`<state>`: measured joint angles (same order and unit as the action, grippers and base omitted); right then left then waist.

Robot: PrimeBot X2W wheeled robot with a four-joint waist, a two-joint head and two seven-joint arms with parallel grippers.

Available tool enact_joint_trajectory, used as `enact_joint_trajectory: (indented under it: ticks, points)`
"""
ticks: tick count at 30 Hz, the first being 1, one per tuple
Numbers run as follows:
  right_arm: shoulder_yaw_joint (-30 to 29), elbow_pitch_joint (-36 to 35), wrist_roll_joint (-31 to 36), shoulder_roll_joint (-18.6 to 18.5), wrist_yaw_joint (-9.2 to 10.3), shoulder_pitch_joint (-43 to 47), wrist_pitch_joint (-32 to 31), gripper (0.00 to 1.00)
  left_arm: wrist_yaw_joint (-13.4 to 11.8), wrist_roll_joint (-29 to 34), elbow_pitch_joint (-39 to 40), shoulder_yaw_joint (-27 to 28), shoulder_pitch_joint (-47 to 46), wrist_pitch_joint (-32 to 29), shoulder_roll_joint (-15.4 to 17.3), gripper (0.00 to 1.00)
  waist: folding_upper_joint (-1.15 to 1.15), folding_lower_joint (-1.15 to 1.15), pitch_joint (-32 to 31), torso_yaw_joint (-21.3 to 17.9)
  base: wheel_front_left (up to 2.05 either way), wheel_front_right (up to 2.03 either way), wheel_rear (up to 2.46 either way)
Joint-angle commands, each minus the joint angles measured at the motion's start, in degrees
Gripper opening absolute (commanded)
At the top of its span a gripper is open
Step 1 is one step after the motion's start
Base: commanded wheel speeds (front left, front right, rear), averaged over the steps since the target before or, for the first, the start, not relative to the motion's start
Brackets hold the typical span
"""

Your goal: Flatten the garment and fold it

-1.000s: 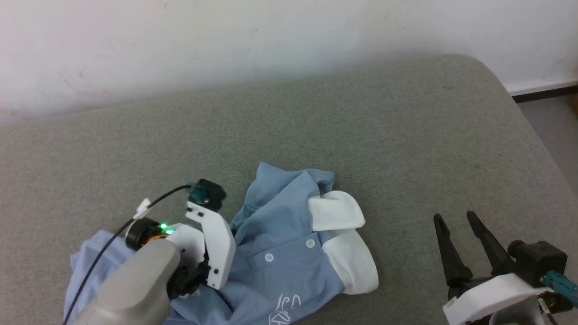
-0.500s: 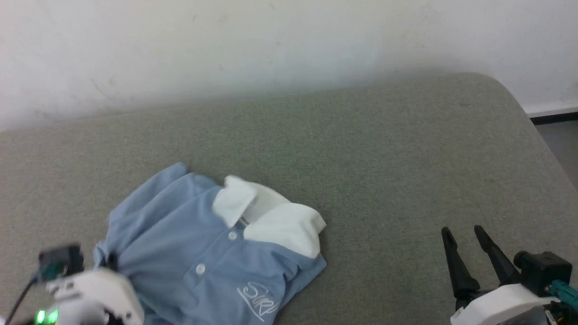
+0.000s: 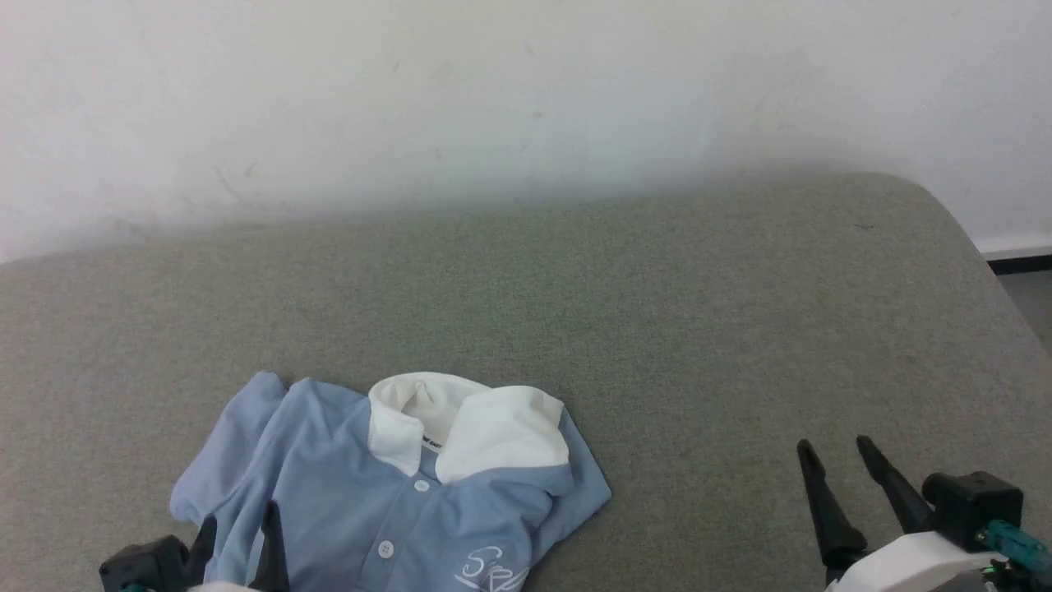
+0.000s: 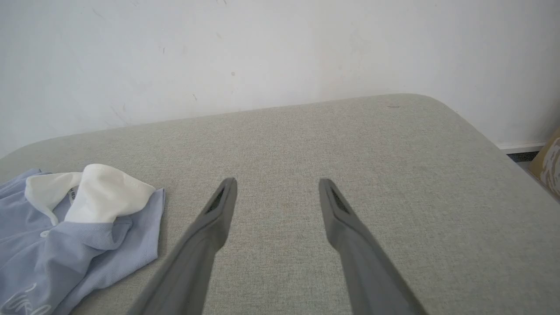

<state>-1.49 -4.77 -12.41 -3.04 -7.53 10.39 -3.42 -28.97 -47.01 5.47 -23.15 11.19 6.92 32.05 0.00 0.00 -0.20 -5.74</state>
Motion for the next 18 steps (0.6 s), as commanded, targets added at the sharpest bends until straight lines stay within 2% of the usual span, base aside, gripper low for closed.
enact_joint_trajectory:
  ticks: [1,4,8,13,18]
  points:
    - [0.4,-0.2,0.6,0.2,0.04,0.8,-0.4,1.00,0.8,1.3,0.3,-0.1,-1.4,1.6,-0.1,1.00,0.00,0.00,-1.0,0.5,0.00,0.00,0.00]
    - [1.3,0.0,0.6,0.1,0.04,1.1,-2.4,1.00,2.7,3.6,0.7,-0.2,-3.3,5.4,-0.9,1.00,0.00,0.00,-1.7,1.0,0.00,0.00,0.00]
    - [3.1,2.3,-0.2,-1.1,0.04,0.1,-7.1,1.00,5.5,7.1,0.1,-0.9,-5.1,7.4,-2.2,1.00,0.00,0.00,-1.8,2.0,0.00,0.00,0.00]
    - [6.9,8.0,-2.7,-3.6,0.04,-4.3,-14.1,1.00,7.9,10.5,-1.2,-1.0,-6.7,8.0,-5.0,1.00,0.00,0.00,-0.9,4.2,0.00,0.00,0.00]
    - [12.8,15.7,-6.6,-3.2,0.04,-12.4,-19.8,1.00,9.9,13.4,-1.9,0.0,-8.2,8.1,-8.5,1.00,0.00,0.00,0.5,6.9,0.00,0.00,0.00]
